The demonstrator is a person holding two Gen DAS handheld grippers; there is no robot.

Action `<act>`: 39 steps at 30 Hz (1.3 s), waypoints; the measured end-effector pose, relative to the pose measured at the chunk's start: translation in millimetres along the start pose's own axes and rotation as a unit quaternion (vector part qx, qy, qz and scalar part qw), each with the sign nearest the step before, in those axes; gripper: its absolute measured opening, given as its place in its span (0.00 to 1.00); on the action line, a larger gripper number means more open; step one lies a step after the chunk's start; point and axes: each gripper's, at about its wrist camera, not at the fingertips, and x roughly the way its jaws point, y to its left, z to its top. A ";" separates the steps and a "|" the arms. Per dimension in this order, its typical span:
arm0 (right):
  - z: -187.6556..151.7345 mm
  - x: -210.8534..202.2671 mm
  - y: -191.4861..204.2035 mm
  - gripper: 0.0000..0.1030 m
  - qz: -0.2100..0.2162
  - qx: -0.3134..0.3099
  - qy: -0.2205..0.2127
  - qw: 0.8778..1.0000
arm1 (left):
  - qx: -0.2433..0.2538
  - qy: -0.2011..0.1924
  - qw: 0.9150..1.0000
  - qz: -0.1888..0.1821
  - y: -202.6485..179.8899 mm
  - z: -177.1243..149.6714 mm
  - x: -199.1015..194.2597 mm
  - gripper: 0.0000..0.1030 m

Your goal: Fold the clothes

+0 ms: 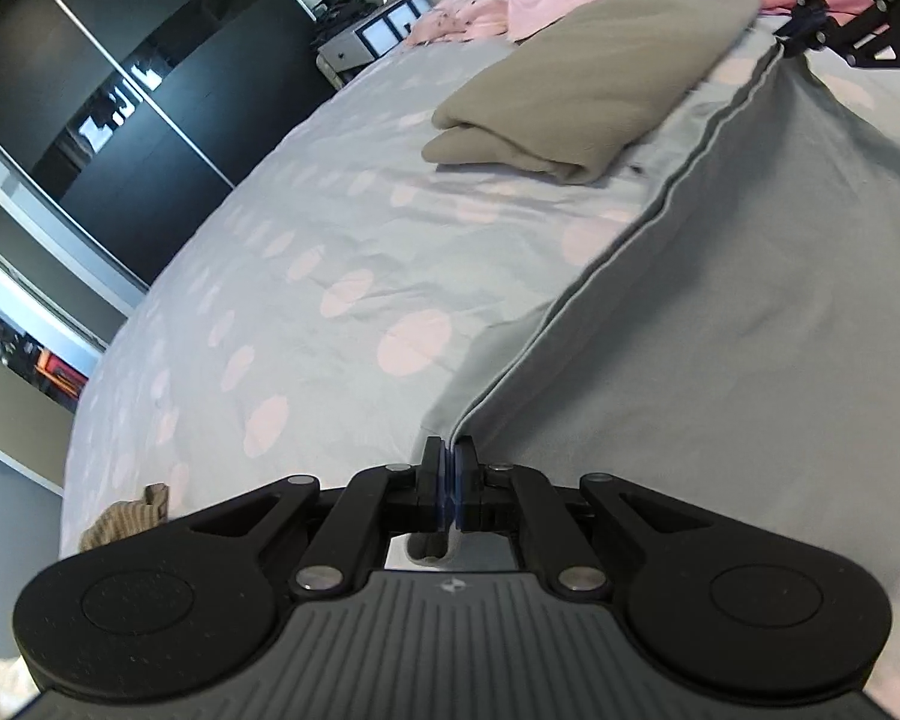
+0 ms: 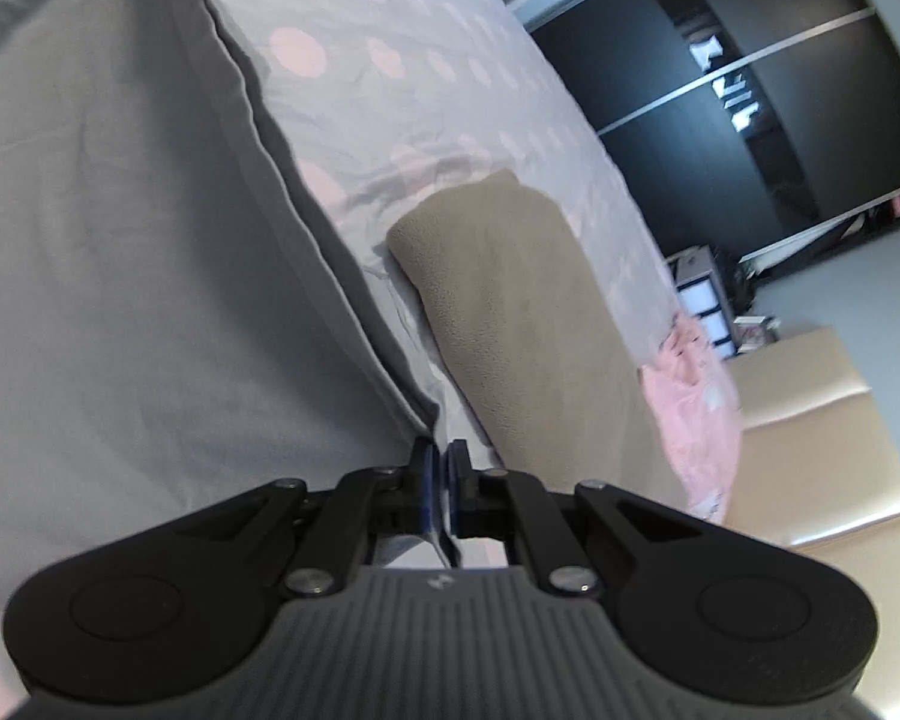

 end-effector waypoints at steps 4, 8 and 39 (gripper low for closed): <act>10.9 41.6 -17.7 0.05 0.014 0.042 0.022 0.999 | -0.017 0.007 1.000 -0.013 11.3 11.2 35.2 0.01; 18.4 84.5 -25.7 0.05 0.040 0.072 0.049 0.995 | -0.040 0.028 0.998 -0.033 19.5 17.0 69.8 0.01; -61.5 122.8 -98.3 0.27 0.160 0.516 0.044 0.840 | -0.353 0.038 0.928 -0.111 93.2 -64.2 62.6 0.41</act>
